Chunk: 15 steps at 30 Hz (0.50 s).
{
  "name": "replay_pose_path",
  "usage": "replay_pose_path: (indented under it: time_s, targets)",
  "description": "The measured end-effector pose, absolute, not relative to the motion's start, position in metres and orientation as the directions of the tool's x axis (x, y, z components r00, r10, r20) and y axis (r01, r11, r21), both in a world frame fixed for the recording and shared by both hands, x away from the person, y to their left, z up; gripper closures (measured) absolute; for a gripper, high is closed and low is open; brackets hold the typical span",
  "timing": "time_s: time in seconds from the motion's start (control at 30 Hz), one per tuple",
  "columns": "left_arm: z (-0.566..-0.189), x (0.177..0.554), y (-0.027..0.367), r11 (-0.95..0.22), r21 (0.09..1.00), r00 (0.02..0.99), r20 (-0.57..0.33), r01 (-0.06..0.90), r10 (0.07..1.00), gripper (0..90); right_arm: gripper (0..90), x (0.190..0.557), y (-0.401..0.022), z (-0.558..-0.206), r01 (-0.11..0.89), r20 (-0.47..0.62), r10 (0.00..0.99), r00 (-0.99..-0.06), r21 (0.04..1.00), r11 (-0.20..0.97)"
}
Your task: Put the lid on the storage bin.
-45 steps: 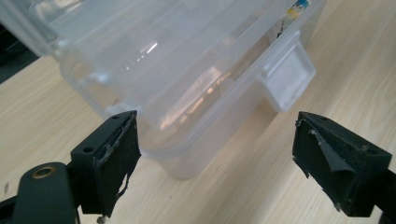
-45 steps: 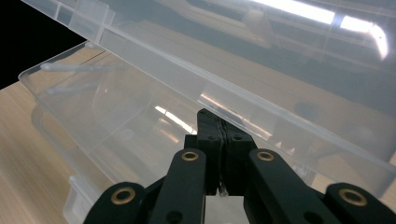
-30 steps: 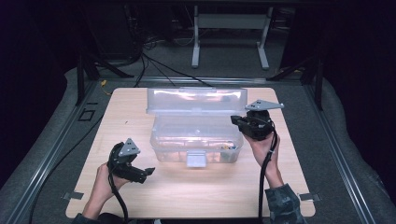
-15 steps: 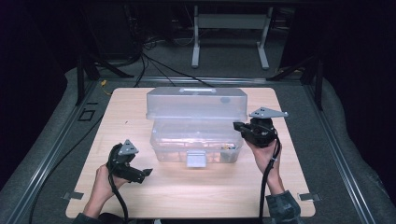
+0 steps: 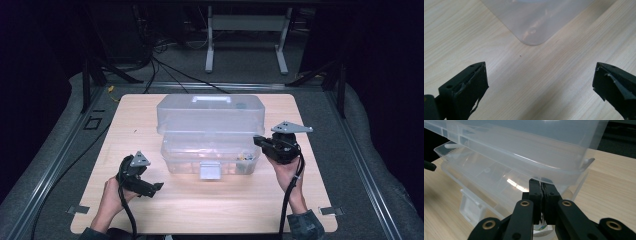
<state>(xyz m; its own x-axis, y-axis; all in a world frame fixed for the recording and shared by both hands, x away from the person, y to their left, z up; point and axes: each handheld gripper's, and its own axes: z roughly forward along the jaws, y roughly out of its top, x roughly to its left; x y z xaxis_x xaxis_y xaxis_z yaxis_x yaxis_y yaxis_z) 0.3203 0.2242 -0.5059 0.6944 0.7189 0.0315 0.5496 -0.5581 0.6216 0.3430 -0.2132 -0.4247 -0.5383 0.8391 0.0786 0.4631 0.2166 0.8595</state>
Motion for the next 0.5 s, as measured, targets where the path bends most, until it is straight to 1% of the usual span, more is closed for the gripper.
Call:
replay_pose_path:
  time_s: [0.03, 0.1, 0.13, 0.17, 0.5]
  targets:
    - [-0.5061, 0.3205, 0.2249, -0.557, 0.622, 0.693, 0.032, 0.55, 0.72, 0.0, 87.5, 0.3426, -0.2134, -0.4249, 0.466, 0.07, 0.847, -0.527, 0.857, 0.219]
    - [-0.5068, 0.321, 0.2257, -0.554, 0.622, 0.692, 0.028, 0.553, 0.722, 0.0, 87.5, 0.3427, -0.2144, -0.4254, 0.462, 0.091, 0.828, -0.554, 0.86, 0.215]
    - [-0.5072, 0.321, 0.2259, -0.554, 0.622, 0.691, 0.029, 0.553, 0.722, 0.0, 87.4, 0.3417, -0.2137, -0.4254, 0.462, 0.074, 0.841, -0.536, 0.86, 0.218]
    - [-0.5074, 0.3208, 0.2258, -0.554, 0.619, 0.691, 0.024, 0.557, 0.722, 0.0, 87.4, 0.3419, -0.2141, -0.426, 0.46, 0.082, 0.83, -0.552, 0.86, 0.222]
    - [-0.5127, 0.3222, 0.2241, -0.571, 0.601, 0.699, 0.03, 0.559, 0.715, 0.0, 87.3, 0.3359, -0.2194, -0.4322, 0.48, 0.077, 0.84, -0.537, 0.847, 0.229]
